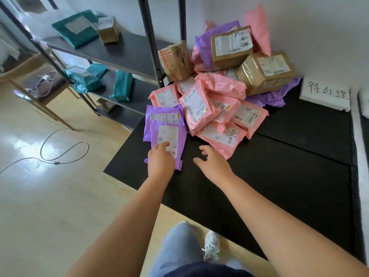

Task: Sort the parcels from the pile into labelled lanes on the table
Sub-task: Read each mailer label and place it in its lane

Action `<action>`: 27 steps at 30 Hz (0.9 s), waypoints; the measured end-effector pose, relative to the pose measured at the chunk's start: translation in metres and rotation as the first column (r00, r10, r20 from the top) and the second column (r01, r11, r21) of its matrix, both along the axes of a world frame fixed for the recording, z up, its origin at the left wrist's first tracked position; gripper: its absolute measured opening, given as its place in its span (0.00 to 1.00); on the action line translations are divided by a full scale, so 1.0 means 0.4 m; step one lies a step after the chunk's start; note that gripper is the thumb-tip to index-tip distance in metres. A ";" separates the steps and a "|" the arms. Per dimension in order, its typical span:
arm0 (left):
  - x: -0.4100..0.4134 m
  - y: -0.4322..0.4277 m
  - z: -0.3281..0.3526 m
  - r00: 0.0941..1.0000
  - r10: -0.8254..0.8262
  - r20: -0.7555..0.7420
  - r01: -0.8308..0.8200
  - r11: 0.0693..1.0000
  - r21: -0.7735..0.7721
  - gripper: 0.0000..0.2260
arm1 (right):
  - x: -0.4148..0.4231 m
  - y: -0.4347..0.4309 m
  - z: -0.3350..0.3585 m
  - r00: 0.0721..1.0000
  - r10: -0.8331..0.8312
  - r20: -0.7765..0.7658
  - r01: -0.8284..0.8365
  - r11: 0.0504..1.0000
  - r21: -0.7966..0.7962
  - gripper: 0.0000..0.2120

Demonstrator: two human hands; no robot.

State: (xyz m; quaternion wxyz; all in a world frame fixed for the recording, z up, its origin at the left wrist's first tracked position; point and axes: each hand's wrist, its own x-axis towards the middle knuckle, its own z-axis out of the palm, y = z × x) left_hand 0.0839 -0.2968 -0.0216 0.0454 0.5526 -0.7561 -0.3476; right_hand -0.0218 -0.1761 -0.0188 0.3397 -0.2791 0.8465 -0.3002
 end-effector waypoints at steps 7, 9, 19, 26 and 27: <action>0.066 -0.117 -0.036 1.000 -0.010 0.019 0.008 0.995 0.095 0.19 | 0.062 -0.110 -0.057 0.994 -0.012 0.111 -0.003 0.991 0.136 0.30; 0.071 -0.148 -0.041 0.995 -0.080 0.064 0.072 0.989 0.127 0.19 | 0.072 -0.145 -0.070 0.992 -0.045 0.116 0.025 0.986 0.168 0.31; 0.069 -0.224 -0.074 0.993 -0.111 -0.039 0.117 0.962 0.247 0.17 | 0.102 -0.231 -0.111 0.969 -0.176 0.172 0.134 0.963 0.232 0.15; 0.067 -0.220 -0.049 0.995 -0.062 -0.076 0.084 0.938 0.336 0.02 | 0.094 -0.206 -0.091 0.938 -0.284 0.197 0.246 0.949 0.198 0.12; 0.068 -0.216 -0.041 0.994 -0.044 -0.100 0.077 0.931 0.358 0.02 | 0.095 -0.198 -0.086 0.921 -0.318 0.227 0.286 0.944 0.163 0.13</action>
